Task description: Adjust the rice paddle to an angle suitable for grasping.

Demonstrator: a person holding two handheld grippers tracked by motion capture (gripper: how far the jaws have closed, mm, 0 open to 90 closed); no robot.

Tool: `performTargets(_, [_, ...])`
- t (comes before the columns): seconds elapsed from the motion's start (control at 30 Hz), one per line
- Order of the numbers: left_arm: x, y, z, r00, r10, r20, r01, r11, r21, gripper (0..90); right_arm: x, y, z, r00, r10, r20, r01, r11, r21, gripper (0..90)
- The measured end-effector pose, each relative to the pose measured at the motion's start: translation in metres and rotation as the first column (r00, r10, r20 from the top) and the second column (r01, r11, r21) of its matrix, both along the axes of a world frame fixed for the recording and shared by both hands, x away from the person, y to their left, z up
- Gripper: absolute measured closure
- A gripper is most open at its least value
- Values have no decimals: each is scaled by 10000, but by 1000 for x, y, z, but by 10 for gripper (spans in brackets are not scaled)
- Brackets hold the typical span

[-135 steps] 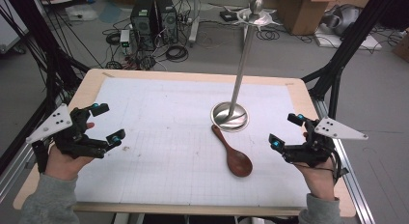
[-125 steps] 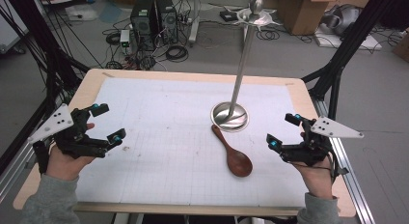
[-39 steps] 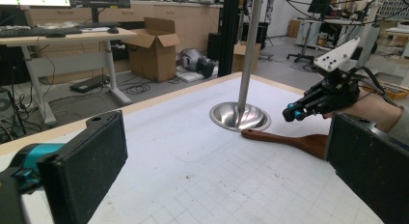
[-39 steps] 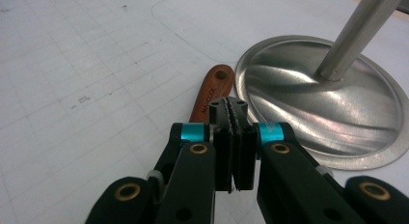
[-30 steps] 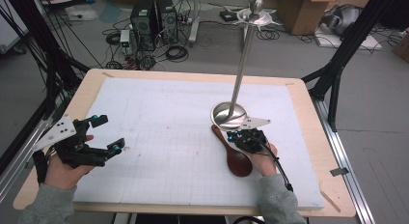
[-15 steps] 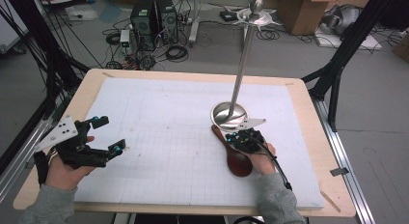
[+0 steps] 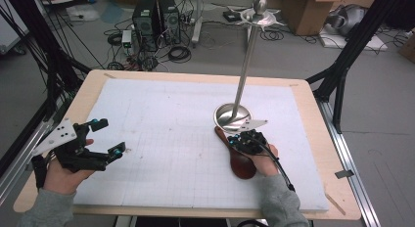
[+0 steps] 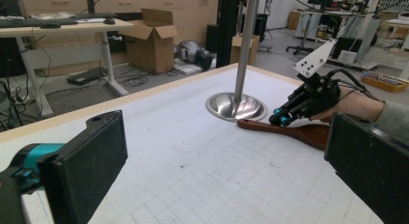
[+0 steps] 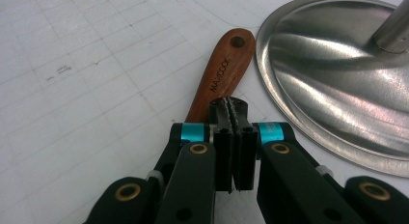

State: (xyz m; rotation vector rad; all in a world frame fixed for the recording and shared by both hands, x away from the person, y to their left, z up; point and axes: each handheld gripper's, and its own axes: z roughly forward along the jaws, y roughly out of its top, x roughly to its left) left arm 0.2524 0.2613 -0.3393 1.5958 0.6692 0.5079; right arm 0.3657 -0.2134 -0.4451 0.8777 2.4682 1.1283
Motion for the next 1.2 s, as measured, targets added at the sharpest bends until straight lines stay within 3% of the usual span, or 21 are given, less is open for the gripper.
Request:
performTargets(0.5, [-1,2,-1,10000,55,-34,-55,10000,51,18,3,1,-1,10000,8,-99,-6,9998,202,895])
performTargets(0.7, [-2,2,-1,9998,-180,30,180,9998,-30,18,4,2,0,9999,-4,-148,7,9997,257,896])
performTargets(1.2, [-2,3,-3,10000,40,-72,-39,10000,59,18,5,3,-1,9998,23,-207,-20,9998,173,896])
